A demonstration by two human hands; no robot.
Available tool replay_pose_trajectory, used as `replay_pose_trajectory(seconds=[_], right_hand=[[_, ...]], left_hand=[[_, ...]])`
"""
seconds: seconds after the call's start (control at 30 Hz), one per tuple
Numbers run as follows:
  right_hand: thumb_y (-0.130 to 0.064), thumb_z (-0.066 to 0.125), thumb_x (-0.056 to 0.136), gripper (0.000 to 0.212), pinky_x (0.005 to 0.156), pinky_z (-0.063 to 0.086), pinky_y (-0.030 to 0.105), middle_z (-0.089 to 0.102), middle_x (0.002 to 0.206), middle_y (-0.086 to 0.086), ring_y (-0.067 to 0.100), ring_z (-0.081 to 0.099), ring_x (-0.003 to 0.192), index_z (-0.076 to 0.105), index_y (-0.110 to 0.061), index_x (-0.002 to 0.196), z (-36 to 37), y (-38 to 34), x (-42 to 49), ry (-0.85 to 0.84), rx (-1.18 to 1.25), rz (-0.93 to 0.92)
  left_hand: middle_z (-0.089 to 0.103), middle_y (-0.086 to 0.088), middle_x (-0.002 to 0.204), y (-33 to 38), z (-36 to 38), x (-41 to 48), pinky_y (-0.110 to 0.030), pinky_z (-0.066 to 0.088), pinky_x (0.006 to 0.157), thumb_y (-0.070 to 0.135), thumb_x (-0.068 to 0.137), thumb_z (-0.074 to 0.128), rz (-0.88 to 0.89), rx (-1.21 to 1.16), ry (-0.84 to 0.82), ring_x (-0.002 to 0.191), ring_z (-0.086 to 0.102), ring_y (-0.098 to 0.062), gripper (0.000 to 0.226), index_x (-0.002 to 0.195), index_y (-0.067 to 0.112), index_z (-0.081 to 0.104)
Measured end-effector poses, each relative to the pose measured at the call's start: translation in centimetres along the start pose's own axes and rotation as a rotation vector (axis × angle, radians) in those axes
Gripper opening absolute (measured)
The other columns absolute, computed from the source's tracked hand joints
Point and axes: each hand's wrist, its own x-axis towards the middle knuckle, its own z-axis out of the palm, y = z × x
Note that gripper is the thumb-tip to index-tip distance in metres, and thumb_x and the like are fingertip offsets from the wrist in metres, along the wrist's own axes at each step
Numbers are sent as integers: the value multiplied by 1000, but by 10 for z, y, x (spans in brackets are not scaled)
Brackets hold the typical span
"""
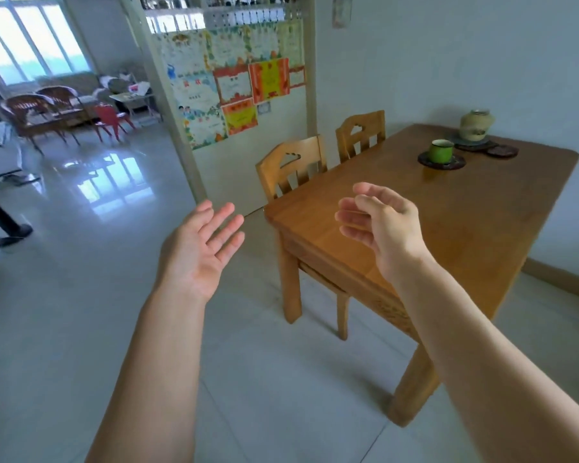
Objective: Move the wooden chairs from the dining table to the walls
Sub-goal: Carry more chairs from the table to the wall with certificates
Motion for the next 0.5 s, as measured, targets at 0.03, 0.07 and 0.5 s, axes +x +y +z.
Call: replay_pose_trajectory(seconds=[0.03,0.07,0.5], right_hand=[[-10,55,97,16,76,61,38,75,96,12,26,74,86,66,-13,108,12,3,3,-9,-2,7],[-9,55,97,16,77,61,38,75,96,12,26,74,86,66,-13,109,24,7,7,-19,-4,11],[-7,53,98,15,83,58,44,72,95,12,25,71,84,65,-12,105,166,45,122,-127,27,31]], left_hand=[[71,-7,116,7,-10,6,-34,57,75,15,100,48,8,-8,12,93,74,-21,27,126,16,53],[71,-7,116,13,-19,11,-34,57,76,15,100,48,13,-15,24,93,74,-21,25,124,16,54],[72,-8,114,69,-79,144,-35,56,75,17,98,50,83,-36,42,94,73,-22,30,129,16,54]])
